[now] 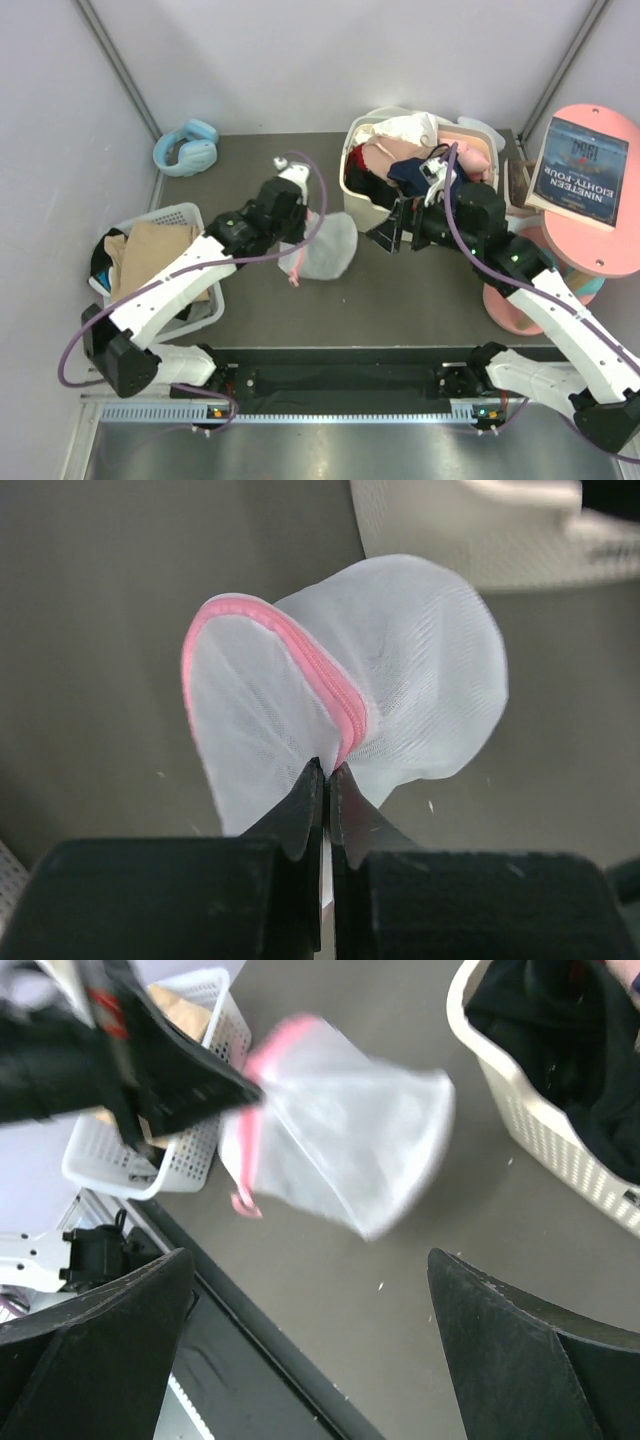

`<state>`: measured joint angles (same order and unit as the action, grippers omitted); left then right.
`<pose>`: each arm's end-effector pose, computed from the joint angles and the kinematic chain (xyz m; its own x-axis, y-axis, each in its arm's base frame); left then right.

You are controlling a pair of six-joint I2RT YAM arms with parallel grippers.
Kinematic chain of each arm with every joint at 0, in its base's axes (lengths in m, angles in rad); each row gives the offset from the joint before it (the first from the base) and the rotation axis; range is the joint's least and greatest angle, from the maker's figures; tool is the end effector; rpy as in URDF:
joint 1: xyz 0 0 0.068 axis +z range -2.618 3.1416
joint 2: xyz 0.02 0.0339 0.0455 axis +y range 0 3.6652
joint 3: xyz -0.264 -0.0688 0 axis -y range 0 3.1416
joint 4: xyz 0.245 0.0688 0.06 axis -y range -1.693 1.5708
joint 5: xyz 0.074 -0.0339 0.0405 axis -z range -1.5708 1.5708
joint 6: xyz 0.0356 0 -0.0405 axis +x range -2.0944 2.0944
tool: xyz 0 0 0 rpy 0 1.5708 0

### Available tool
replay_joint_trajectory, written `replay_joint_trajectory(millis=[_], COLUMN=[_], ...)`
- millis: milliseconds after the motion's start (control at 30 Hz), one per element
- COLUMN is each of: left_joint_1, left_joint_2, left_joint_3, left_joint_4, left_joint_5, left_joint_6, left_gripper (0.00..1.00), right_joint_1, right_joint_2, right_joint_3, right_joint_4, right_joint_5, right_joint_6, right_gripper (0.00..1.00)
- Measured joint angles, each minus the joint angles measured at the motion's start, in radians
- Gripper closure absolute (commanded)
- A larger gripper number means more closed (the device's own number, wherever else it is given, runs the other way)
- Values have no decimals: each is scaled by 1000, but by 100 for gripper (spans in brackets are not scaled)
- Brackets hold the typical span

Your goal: Unzip the laundry bag and remove the bra

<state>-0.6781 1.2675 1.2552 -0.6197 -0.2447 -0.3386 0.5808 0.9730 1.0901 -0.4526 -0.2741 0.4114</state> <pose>0.2191 -0.1654 0.3583 -0.5855 0.0578 -0.8086 0.2777 0.9514 -0.1330 0.1702 0.1233 0.3843 -0.5490 0.1002 -0.8298 -0.5699 0.6814 0.4593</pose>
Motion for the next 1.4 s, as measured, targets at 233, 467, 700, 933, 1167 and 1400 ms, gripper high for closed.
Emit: replay_joint_trajectory(millis=[233,467,700,933,1167,1400], left_joint_1=[-148,-159,-156,5,116,151], left_joint_2=[197,211,49,-95,-153,-173], left_joint_3=[5,100,138,122,-48,-113], left_joint_4=[-69,-84,-63,-106,-135,-166], left_joint_5=[57,54,-41,-49,0,24], left_joint_6=[-61,-162,-189,-235,-333,-387], left_gripper=[19,1,1,1,1,1], right_joint_1=[23,26,29,153,404,615], right_joint_2=[-71,-127,-68,37,216,433], right_joint_3=[-86,-103,-66,-39,-20,89], right_joint_4=[2,-13,-43,-34,-26,-21], right_joint_5=[45,100,118,164,279,359], right_joint_6=[44,52,14,-9,-10,0], right_gripper=[0,0,0,2,8,17])
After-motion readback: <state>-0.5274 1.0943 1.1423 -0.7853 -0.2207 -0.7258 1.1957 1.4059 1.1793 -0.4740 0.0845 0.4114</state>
